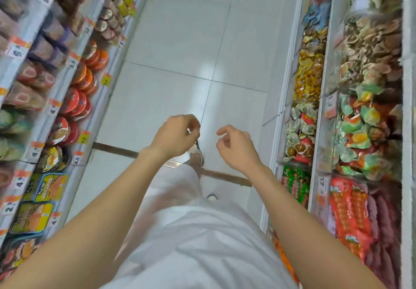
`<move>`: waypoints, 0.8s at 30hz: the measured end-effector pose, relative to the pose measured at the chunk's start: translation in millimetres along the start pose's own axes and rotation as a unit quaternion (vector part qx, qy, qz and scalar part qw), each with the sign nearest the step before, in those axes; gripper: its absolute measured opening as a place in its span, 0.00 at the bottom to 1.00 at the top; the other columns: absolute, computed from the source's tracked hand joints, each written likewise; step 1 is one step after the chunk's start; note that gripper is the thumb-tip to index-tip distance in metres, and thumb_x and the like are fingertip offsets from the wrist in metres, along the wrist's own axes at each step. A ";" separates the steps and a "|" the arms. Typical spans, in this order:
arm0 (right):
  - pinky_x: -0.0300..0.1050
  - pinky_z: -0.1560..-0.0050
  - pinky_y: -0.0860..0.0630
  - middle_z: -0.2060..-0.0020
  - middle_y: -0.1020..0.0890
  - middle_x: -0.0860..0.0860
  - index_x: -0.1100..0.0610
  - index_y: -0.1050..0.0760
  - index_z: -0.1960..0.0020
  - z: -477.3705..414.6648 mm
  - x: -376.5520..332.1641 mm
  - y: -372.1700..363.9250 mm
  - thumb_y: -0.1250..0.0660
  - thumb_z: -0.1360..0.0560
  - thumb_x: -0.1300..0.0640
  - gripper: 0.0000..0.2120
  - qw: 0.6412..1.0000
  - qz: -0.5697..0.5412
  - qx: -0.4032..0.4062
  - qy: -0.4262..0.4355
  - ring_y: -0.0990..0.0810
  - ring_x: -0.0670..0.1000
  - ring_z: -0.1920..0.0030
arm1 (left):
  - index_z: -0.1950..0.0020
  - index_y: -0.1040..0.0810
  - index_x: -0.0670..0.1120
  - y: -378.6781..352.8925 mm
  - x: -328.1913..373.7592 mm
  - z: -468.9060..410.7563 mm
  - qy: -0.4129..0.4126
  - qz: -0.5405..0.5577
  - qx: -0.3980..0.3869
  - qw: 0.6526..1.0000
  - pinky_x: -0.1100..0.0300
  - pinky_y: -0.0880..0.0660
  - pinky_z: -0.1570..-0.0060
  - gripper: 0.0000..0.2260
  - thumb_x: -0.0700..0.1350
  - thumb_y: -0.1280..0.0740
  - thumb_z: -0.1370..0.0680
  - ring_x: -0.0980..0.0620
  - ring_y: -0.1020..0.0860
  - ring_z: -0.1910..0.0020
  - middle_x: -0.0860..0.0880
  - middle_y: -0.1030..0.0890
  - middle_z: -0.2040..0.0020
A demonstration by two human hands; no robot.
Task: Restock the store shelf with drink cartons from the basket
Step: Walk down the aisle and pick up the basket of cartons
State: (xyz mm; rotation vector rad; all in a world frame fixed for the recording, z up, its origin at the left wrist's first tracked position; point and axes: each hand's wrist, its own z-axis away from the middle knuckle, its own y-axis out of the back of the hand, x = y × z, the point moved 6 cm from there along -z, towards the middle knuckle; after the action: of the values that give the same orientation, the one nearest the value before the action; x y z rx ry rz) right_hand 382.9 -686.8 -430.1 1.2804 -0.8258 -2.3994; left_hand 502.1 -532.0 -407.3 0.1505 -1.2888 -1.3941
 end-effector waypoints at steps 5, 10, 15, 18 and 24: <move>0.52 0.51 0.17 0.58 0.18 0.43 0.50 0.22 0.39 -153.1 -30.7 56.1 0.37 0.23 0.54 0.14 0.999 0.022 0.016 -0.026 0.17 0.49 0.57 | 0.48 0.18 0.54 54.2 3.1 -162.3 -0.006 0.063 0.007 0.998 0.54 0.20 0.48 0.07 0.49 0.35 0.21 0.59 0.18 0.57 0.61 0.16 0.54; 0.52 0.51 0.18 0.57 0.17 0.45 0.50 0.23 0.38 -281.3 -82.6 125.1 0.37 0.23 0.53 0.14 0.998 0.057 0.023 -0.021 0.18 0.51 0.55 | 0.47 0.17 0.51 120.9 38.2 -307.0 -0.029 0.081 -0.032 0.996 0.57 0.20 0.49 0.08 0.47 0.35 0.20 0.56 0.17 0.55 0.59 0.16 0.52; 0.52 0.50 0.18 0.56 0.16 0.46 0.50 0.22 0.39 -399.9 -101.7 208.1 0.37 0.23 0.54 0.14 0.996 0.002 0.074 -0.058 0.17 0.50 0.55 | 0.48 0.17 0.52 176.5 83.0 -446.5 -0.053 0.042 -0.066 0.996 0.54 0.19 0.49 0.08 0.48 0.35 0.21 0.57 0.18 0.55 0.58 0.16 0.52; 0.50 0.51 0.17 0.58 0.17 0.45 0.50 0.21 0.40 -480.2 -102.1 256.8 0.37 0.24 0.54 0.13 0.991 -0.032 0.104 -0.077 0.17 0.48 0.57 | 0.47 0.17 0.53 207.4 110.3 -536.7 -0.059 0.025 -0.069 0.996 0.52 0.19 0.49 0.09 0.49 0.37 0.21 0.56 0.18 0.54 0.58 0.16 0.52; 0.47 0.51 0.18 0.60 0.17 0.45 0.52 0.20 0.40 -664.5 -98.6 357.8 0.36 0.23 0.56 0.13 0.986 -0.071 0.124 -0.084 0.18 0.45 0.57 | 0.48 0.18 0.53 265.2 161.2 -729.0 -0.063 -0.002 -0.069 0.996 0.51 0.19 0.48 0.08 0.48 0.36 0.21 0.54 0.18 0.55 0.58 0.16 0.51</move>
State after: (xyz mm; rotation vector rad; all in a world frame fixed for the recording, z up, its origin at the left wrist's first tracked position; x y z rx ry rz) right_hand 986.6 -1150.3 -437.1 1.2770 -1.1483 -2.6111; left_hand 1137.4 -1005.5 -402.2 -0.0300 -1.2910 -1.5098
